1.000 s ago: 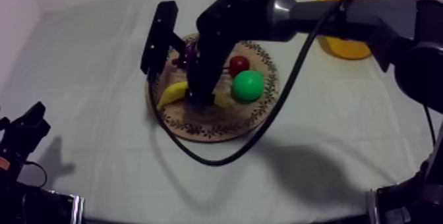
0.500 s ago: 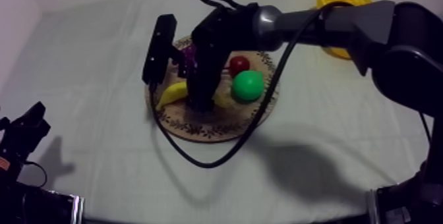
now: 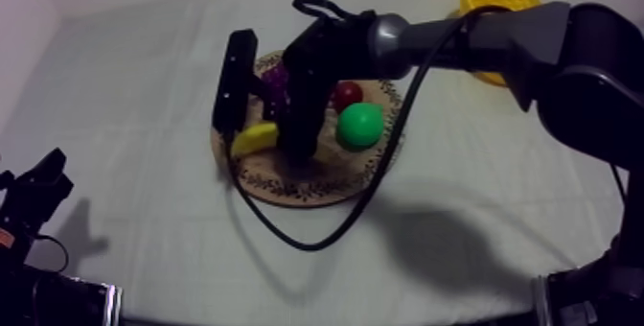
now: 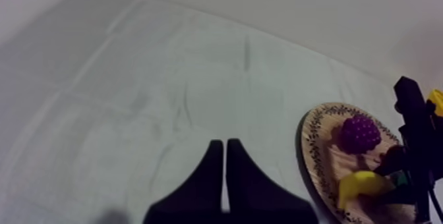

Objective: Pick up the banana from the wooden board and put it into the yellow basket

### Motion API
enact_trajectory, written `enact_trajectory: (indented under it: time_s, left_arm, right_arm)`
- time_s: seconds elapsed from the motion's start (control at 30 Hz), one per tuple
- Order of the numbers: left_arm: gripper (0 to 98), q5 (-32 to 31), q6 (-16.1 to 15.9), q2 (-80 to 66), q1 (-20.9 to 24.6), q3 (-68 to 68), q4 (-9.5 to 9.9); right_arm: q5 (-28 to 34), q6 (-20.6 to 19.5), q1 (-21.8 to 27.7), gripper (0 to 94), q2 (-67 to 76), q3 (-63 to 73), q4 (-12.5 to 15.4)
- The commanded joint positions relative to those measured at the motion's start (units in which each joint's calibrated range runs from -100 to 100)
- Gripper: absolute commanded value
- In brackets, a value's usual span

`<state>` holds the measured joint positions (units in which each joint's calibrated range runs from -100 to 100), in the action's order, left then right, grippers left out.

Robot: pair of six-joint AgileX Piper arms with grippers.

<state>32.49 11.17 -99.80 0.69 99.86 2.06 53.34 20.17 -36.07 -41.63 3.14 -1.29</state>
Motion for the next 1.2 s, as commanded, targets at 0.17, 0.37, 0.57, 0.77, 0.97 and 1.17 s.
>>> enact_trajectory:
  time_s: [0.17,0.37,0.57,0.77,0.97,1.17]
  left_arm:
    - [0.1,0.0,0.0,0.0,0.0,0.0,0.01]
    - [0.1,0.0,0.0,0.0,0.0,0.0,0.01]
    - [0.1,0.0,0.0,0.0,0.0,0.0,0.01]
    - [0.1,0.0,0.0,0.0,0.0,0.0,0.01]
    - [0.1,0.0,0.0,0.0,0.0,0.0,0.01]
    - [0.1,0.0,0.0,0.0,0.0,0.0,0.01]
  right_arm:
    - [-0.4,0.0,0.0,17.9,0.4,-0.2,0.3]
    - [3.3,1.3,0.5,13.5,3.6,0.9,1.0]
    - [10.4,2.9,2.5,13.0,8.7,6.1,2.0]
    - [17.3,3.1,6.6,15.7,12.4,14.8,2.4]
    - [22.3,2.4,11.9,15.9,14.3,23.5,2.1]
    - [25.4,1.1,17.8,14.9,14.4,30.1,1.3]
